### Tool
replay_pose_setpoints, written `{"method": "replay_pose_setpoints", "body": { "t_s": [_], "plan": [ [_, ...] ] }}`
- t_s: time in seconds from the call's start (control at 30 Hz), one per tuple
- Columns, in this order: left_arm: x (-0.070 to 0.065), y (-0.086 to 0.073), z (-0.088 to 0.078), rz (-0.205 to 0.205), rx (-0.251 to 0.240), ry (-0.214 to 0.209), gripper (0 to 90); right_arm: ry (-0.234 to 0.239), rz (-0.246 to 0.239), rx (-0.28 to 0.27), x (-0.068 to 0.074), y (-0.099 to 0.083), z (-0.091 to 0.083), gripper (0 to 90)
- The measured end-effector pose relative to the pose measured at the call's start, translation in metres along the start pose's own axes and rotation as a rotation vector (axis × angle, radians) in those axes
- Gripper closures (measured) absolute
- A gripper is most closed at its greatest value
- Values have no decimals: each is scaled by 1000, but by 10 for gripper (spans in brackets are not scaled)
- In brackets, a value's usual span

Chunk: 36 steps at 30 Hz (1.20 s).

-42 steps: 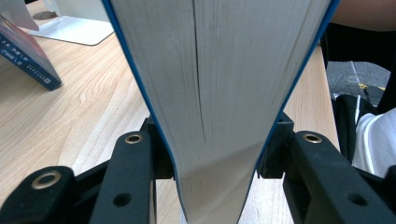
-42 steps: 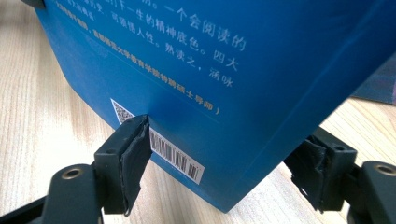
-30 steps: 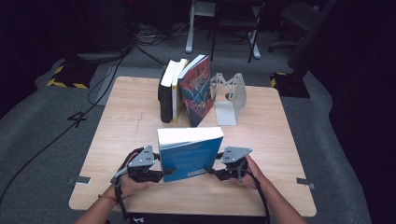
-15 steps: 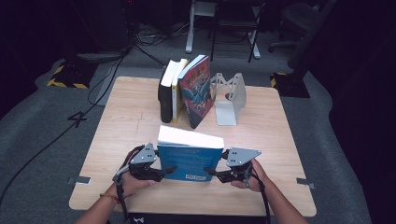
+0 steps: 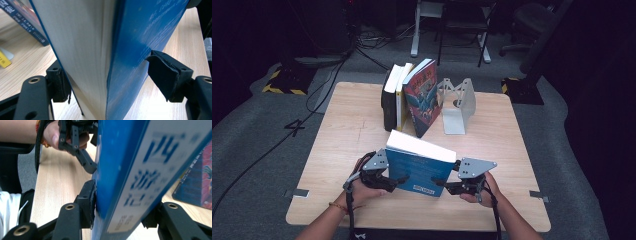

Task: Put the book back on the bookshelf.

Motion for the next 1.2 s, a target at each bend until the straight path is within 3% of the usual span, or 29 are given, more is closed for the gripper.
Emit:
{"method": "replay_pose_setpoints", "body": {
  "t_s": [0.73,0.8,1.07,1.2],
  "plan": [
    [-7,20,50,0,-6,-49,217,-79,24,21,-10,4,-34,576],
    [-8,22,53,1,-6,-55,217,-86,43,23,-13,5,-39,573],
    [-13,26,64,-8,-4,-72,206,-115,74,35,-15,24,-51,540],
    [-14,27,63,-10,-1,-72,204,-100,87,49,-16,30,-53,513]
  ]
}}
Point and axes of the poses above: each handheld gripper's, and its own axes: z roughly forward along the jaws, y roughly out of its top, x roughly to its left, the point moved 3 cm from there along z, roughly forward along the jaws, and after that the axes turned 7 degrees about -x, right-handed, at the moved point
